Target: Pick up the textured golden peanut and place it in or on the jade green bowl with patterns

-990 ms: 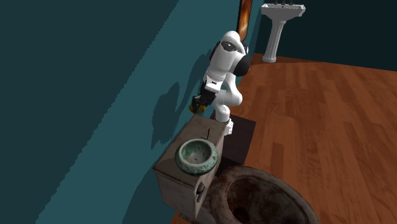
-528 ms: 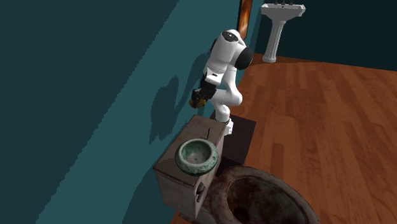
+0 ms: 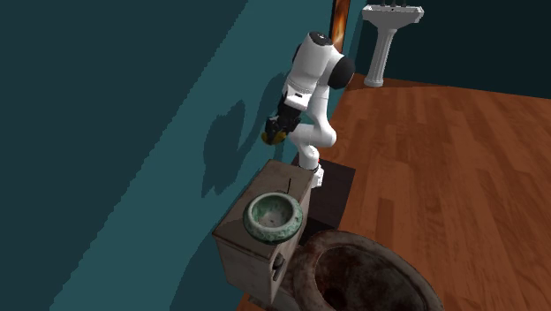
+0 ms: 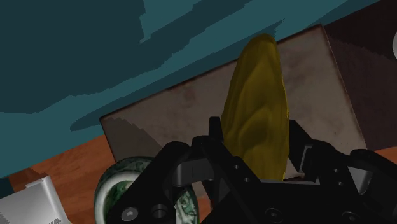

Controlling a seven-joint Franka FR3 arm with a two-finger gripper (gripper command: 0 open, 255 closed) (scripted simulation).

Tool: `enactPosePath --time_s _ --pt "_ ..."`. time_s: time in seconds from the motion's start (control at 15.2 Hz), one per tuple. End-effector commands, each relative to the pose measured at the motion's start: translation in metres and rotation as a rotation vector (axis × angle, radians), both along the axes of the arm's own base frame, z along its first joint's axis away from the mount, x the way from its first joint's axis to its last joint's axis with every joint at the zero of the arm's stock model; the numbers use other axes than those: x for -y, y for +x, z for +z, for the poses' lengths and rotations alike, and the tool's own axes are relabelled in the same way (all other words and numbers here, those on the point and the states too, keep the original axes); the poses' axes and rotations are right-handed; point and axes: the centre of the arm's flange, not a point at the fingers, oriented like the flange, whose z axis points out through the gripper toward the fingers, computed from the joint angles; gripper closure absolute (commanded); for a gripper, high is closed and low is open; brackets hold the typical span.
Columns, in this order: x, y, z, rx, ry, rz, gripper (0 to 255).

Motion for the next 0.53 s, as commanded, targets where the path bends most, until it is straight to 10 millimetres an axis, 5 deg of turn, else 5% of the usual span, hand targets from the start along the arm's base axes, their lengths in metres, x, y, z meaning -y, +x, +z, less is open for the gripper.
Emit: enactPosePath --time_s 0.0,0.46 --pt "-0.011 0.022 0.000 0.000 0.000 0.000 255" --pt "-0.052 0.105 0.000 0.000 0.000 0.000 255"
